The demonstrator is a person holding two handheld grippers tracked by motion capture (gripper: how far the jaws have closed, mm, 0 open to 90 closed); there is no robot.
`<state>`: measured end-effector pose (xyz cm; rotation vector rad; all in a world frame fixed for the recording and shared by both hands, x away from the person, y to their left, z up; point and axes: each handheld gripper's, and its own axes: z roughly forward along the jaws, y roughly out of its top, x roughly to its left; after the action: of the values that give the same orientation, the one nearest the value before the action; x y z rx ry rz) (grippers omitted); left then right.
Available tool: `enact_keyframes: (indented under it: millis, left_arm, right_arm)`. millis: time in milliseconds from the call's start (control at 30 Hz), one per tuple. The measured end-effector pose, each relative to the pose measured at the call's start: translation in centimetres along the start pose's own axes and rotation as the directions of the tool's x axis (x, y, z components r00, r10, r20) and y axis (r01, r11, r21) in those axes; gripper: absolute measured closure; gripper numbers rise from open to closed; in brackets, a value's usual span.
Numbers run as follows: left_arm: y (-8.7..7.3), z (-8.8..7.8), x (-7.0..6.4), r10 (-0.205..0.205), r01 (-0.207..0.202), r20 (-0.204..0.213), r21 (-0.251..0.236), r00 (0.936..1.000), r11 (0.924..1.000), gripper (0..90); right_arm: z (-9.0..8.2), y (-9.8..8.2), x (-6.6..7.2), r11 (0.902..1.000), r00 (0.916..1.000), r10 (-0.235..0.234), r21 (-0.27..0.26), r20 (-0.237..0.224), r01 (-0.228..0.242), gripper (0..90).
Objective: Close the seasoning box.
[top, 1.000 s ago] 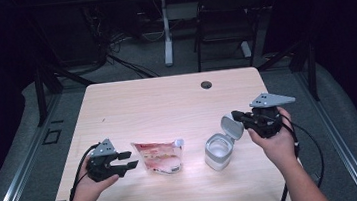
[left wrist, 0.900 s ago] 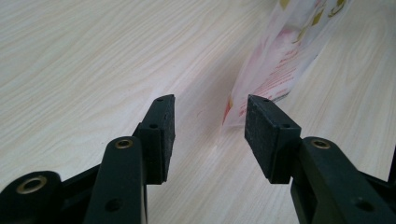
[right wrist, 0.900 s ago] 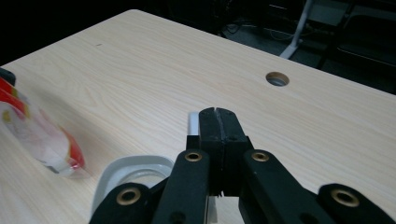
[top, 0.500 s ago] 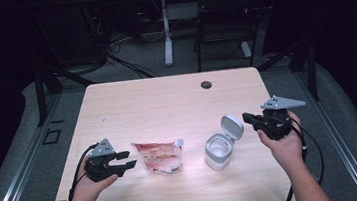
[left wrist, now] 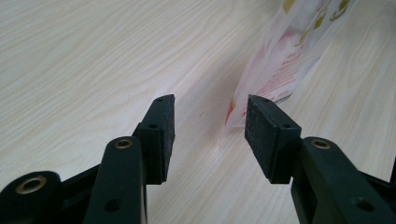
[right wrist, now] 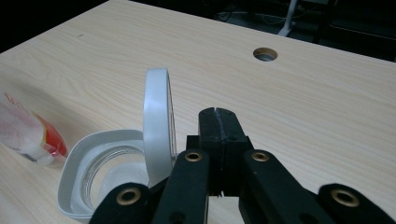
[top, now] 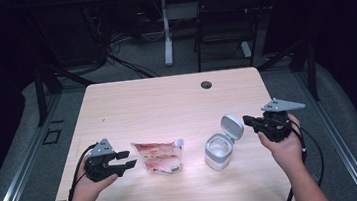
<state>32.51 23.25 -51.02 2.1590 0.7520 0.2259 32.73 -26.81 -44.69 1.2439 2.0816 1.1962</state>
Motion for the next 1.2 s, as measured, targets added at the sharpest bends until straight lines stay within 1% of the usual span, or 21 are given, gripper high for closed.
enact_keyframes:
  millis: [300,333,433,600,733,767,800,833,867,1000,1033,1200]
  left_arm:
    - [-0.1,-0.1,0.1,-0.001,0.001,-0.006,0.0,1.0,1.0,53.1]
    - [-0.1,-0.1,0.1,0.0,0.0,-0.007,0.0,1.0,1.0,53.0]
    - [-0.1,-0.1,0.1,0.002,-0.002,-0.008,0.002,1.0,1.0,53.0]
    - [-0.1,-0.2,0.2,-0.005,0.005,-0.013,0.001,0.9999,1.0,53.0]
    - [-0.2,-0.2,0.2,-0.01,0.01,-0.018,-0.002,0.9998,1.0,53.0]
    - [-0.2,-0.2,0.2,-0.011,0.011,-0.017,-0.003,0.9998,0.9999,53.0]
    - [-0.2,-0.2,0.2,-0.011,0.011,-0.016,-0.001,0.9998,0.9999,53.0]
    - [-0.2,-0.2,0.2,-0.011,0.011,-0.016,-0.002,0.9998,0.9999,53.0]
    - [-0.2,-0.2,0.2,-0.011,0.011,-0.016,-0.003,0.9998,0.9999,53.0]
    - [-0.2,-0.3,0.3,-0.008,0.008,-0.019,-0.005,0.9998,1.0,53.0]
    - [-0.2,-0.3,0.3,-0.012,0.012,-0.019,-0.006,0.9998,0.9999,53.0]
    - [-0.4,-0.4,0.4,-0.017,0.016,-0.024,-0.007,0.9996,0.9998,53.0]
  right_arm:
    - [0.2,-0.1,0.1,1.0,1.0,-0.004,0.005,-0.005,0.004,90.0]
    - [0.2,-0.2,0.2,1.0,1.0,0.001,0.002,-0.009,-0.001,90.0]
    - [0.3,-0.2,0.3,1.0,0.9998,-0.004,0.006,-0.017,0.004,90.0]
    - [0.5,-0.5,0.9,1.0,0.9994,-0.007,0.004,-0.033,0.007,90.0]
    - [0.5,-0.7,1.7,0.9998,0.9982,-0.021,-0.002,-0.057,0.021,90.0]
    - [0.5,-0.8,2.2,0.9997,0.9971,-0.025,0.0,-0.072,0.025,90.0]
    - [0.5,-0.8,2.2,0.9997,0.9971,-0.025,0.0,-0.072,0.025,90.0]
    - [0.5,-1.0,2.8,0.9994,0.9955,-0.035,-0.001,-0.088,0.035,90.0]
    - [0.5,-1.0,2.8,0.9994,0.9955,-0.035,-0.001,-0.088,0.035,90.0]
    - [0.5,-1.3,3.9,0.9983,0.9917,-0.058,-0.013,-0.115,0.057,90.0]
    - [0.4,-1.5,4.3,0.9983,0.99,-0.057,-0.02,-0.129,0.055,90.0]
    - [0.1,-2.0,4.8,0.9979,0.9884,-0.059,-0.034,-0.14,0.055,90.0]
